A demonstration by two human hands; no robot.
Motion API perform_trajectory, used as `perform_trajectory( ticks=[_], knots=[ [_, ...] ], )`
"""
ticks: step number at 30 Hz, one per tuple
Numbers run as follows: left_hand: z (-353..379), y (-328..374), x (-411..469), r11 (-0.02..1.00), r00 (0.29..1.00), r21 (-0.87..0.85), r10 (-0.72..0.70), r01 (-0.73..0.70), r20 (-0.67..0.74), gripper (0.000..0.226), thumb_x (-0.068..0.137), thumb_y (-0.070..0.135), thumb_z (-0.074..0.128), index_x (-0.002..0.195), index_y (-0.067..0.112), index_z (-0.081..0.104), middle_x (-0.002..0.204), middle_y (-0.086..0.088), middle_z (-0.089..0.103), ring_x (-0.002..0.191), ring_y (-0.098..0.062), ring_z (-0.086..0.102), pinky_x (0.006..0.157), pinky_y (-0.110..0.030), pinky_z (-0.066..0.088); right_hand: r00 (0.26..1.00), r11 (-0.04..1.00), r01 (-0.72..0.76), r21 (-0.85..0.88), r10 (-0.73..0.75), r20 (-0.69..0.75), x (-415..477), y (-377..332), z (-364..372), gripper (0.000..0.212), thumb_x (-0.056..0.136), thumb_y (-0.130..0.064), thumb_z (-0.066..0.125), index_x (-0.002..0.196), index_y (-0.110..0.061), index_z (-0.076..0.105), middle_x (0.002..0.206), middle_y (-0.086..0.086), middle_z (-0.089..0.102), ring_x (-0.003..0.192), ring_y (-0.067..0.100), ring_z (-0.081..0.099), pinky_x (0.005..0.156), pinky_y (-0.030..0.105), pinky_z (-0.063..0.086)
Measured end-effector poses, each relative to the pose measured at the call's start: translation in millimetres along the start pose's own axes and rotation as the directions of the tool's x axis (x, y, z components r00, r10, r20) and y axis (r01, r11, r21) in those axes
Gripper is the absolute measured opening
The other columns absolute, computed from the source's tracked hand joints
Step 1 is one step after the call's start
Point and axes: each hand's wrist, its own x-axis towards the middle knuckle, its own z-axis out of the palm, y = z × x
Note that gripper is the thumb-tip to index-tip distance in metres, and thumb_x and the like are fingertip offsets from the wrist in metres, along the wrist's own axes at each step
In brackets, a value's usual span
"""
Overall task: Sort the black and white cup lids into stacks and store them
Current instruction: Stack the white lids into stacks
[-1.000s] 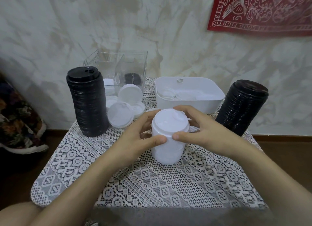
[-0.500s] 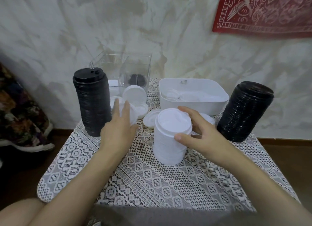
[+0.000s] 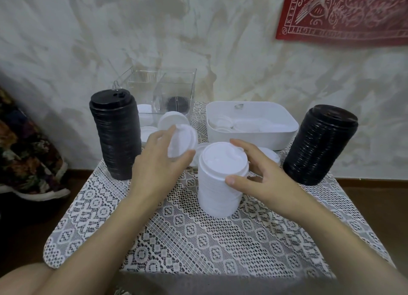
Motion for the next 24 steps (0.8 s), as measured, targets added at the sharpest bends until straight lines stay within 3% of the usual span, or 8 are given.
perform_trajectory(
  ticks=[2, 5, 6, 9, 11, 14, 20, 24],
  knots=[
    [-4.9, 5.5, -0.1, 0.947, 0.999, -0.320, -0.031, 0.033, 0.010, 0.071, 0.082, 0.070, 0.062, 0.147, 0.045, 0.050, 0.147, 0.007, 0.056, 0.121, -0.020, 0.061, 0.104, -0.049, 0.049, 1.000, 1.000, 0.001, 0.001, -0.001, -0.002, -0.5, -0.1, 0.3, 0.079, 0.074, -0.054, 0.080, 0.143, -0.057, 0.042, 0.141, -0.033, 0.053, 0.130, -0.013, 0.049, 0.104, 0.021, 0.049],
    [-10.0, 17.9, -2.2, 0.782, 0.999, -0.622, -0.010, 0.040, 0.051, 0.055, 0.074, 0.073, 0.061, 0.127, 0.060, 0.062, 0.131, -0.001, 0.068, 0.084, -0.011, 0.063, 0.080, -0.038, 0.053, 1.000, 1.000, 0.006, -0.003, -0.006, -0.007, -0.3, -1.1, 1.8, 0.079, 0.076, -0.050, 0.079, 0.144, -0.055, 0.040, 0.143, -0.032, 0.052, 0.130, -0.013, 0.049, 0.103, 0.020, 0.049],
    [-10.9, 22.2, -4.2, 0.766, 0.998, -0.643, 0.033, 0.012, 0.057, 0.052, 0.074, 0.072, 0.061, 0.125, 0.060, 0.063, 0.130, 0.007, 0.068, 0.084, -0.009, 0.063, 0.079, -0.034, 0.052, 1.000, 1.000, 0.010, -0.002, -0.010, -0.009, -0.4, -1.4, 2.3, 0.080, 0.076, -0.050, 0.079, 0.146, -0.054, 0.040, 0.143, -0.032, 0.052, 0.130, -0.013, 0.049, 0.102, 0.019, 0.049],
    [-12.0, 29.1, -11.7, 0.755, 0.985, -0.653, 0.154, -0.064, 0.081, 0.058, 0.076, 0.067, 0.062, 0.131, 0.047, 0.065, 0.130, 0.021, 0.063, 0.113, 0.005, 0.061, 0.092, -0.018, 0.048, 1.000, 1.000, 0.019, 0.014, -0.019, -0.009, -0.9, -2.3, 4.1, 0.081, 0.077, -0.048, 0.079, 0.148, -0.048, 0.040, 0.142, -0.032, 0.054, 0.131, -0.010, 0.050, 0.099, 0.017, 0.050],
    [-9.9, 31.5, -16.7, 0.792, 0.969, -0.600, 0.220, -0.112, 0.109, 0.060, 0.075, 0.066, 0.064, 0.132, 0.045, 0.066, 0.129, 0.022, 0.059, 0.122, 0.003, 0.057, 0.098, -0.021, 0.045, 1.000, 0.999, 0.025, 0.028, -0.025, -0.005, -1.1, -1.9, 4.7, 0.079, 0.078, -0.044, 0.080, 0.147, -0.046, 0.041, 0.141, -0.030, 0.056, 0.131, -0.006, 0.053, 0.097, 0.018, 0.050],
    [-5.0, 33.6, -23.4, 0.803, 0.949, -0.578, 0.276, -0.142, 0.150, 0.060, 0.074, 0.068, 0.068, 0.130, 0.048, 0.065, 0.127, 0.023, 0.057, 0.124, 0.001, 0.055, 0.101, -0.027, 0.045, 1.000, 0.999, 0.023, 0.030, -0.023, -0.005, -1.1, -1.3, 3.8, 0.079, 0.077, -0.047, 0.081, 0.146, -0.047, 0.043, 0.140, -0.028, 0.058, 0.131, -0.004, 0.054, 0.099, 0.022, 0.049],
    [-0.6, 33.4, -25.9, 0.771, 0.942, -0.632, 0.266, -0.080, 0.206, 0.083, 0.065, 0.067, 0.077, 0.142, 0.048, 0.052, 0.140, 0.026, 0.055, 0.127, 0.004, 0.054, 0.093, -0.011, 0.046, 1.000, 0.999, -0.003, 0.034, 0.003, -0.011, -2.2, -2.7, 1.8, 0.075, 0.077, -0.045, 0.086, 0.140, -0.049, 0.047, 0.135, -0.031, 0.061, 0.127, -0.008, 0.055, 0.095, 0.016, 0.049],
    [4.3, 36.9, -28.0, 0.722, 0.940, -0.688, 0.282, -0.076, 0.191, 0.080, 0.063, 0.063, 0.078, 0.137, 0.043, 0.057, 0.136, 0.026, 0.057, 0.125, 0.004, 0.055, 0.092, -0.008, 0.045, 0.999, 0.999, -0.019, 0.031, 0.020, -0.030, -1.8, -1.2, 0.3, 0.084, 0.067, -0.054, 0.088, 0.140, -0.043, 0.048, 0.136, -0.027, 0.061, 0.127, -0.007, 0.056, 0.096, 0.019, 0.051]
  ],
)
